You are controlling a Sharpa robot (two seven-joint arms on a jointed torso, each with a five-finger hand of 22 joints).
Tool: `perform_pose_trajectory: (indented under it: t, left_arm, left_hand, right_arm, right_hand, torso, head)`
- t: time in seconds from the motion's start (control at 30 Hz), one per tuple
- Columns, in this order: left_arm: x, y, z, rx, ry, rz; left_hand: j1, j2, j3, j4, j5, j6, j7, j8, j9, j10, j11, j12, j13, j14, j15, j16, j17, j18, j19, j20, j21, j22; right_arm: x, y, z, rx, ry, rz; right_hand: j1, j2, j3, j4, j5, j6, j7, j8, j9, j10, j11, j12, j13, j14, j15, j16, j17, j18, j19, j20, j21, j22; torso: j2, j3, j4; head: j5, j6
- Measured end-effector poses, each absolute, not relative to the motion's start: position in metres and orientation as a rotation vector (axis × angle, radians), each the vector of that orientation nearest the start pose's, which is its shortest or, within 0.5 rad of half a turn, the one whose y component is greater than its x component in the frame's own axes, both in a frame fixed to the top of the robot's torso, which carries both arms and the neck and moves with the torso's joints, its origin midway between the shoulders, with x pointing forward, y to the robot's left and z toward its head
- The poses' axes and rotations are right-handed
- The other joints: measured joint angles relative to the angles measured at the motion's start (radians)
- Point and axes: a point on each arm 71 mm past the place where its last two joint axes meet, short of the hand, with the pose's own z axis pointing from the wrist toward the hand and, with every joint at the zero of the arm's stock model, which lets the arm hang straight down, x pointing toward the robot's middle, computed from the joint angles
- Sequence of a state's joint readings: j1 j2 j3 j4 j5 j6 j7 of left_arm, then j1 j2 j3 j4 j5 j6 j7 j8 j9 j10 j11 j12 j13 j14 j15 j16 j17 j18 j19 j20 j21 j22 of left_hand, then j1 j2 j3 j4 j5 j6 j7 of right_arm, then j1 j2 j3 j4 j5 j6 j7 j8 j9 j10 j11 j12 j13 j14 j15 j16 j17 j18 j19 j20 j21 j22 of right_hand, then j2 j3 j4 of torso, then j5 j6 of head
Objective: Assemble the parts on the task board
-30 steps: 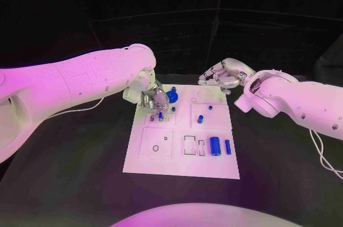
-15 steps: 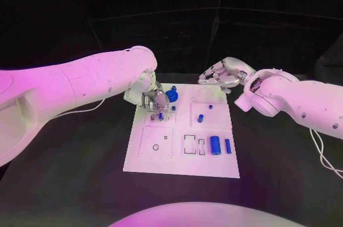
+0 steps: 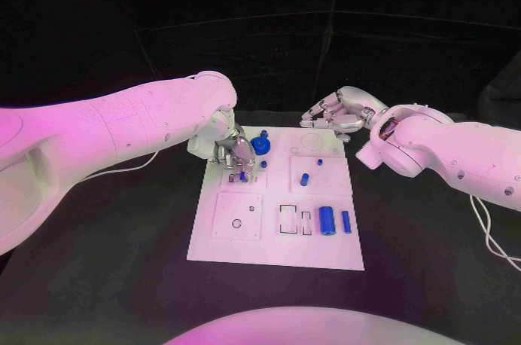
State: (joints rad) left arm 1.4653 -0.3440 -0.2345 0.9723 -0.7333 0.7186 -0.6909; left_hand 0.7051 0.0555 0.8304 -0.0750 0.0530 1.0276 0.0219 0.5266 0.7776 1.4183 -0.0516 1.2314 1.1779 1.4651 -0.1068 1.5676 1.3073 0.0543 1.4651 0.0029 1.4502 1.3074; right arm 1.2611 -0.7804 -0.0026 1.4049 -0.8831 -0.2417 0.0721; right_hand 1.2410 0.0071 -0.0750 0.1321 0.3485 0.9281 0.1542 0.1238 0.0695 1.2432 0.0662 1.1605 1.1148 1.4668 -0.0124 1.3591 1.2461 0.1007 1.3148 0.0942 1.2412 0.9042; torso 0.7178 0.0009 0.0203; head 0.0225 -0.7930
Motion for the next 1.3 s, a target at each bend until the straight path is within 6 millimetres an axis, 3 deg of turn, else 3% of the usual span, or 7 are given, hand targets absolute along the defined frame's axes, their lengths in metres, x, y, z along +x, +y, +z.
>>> perform_pose_trajectory:
  t: [1.03, 1.3]
  left_arm:
    - [0.5538, 0.1236, -0.1918, 0.069, 2.8, -0.136]
    - [0.5544, 0.1229, -0.1938, 0.064, 2.802, -0.134]
  left_hand:
    - [-0.004, 0.004, -0.003, -0.003, 0.002, 0.002, 0.001, -0.004, 0.0, 0.002, 0.002, -0.004, -0.002, 0.0, 0.0, 0.0, 0.0, 0.0, 0.0, 0.0, 0.004, 0.0]
    - [-0.019, 0.019, -0.004, -0.004, 0.0, 0.007, 0.0, -0.005, 0.004, 0.002, 0.002, -0.004, -0.002, -0.001, 0.002, 0.0, 0.0, 0.0, 0.004, 0.004, 0.004, 0.0]
  right_arm:
    - [0.5203, -0.1999, -0.1504, 0.283, 1.691, 1.034]
    - [0.52, -0.1993, -0.1503, 0.282, 1.691, 1.036]
  right_hand:
    - [0.0, 0.0, 0.0, 0.0, 0.007, 0.0, 0.0, 0.0, 0.0, 0.0, 0.0, 0.0, 0.0, 0.0, 0.0, 0.0, 0.001, 0.0, 0.0, 0.0, 0.0, 0.0]
    - [0.0, 0.0, 0.0, 0.0, 0.007, 0.0, 0.0, 0.0, 0.0, 0.0, 0.0, 0.0, 0.0, 0.0, 0.0, 0.0, 0.0, 0.0, 0.0, 0.0, 0.0, 0.0]
  torso:
    - [0.0, 0.0003, 0.0002]
    - [0.0, 0.0005, 0.0]
  head:
    - [-0.001, -0.001]
    - [-0.001, -0.003]
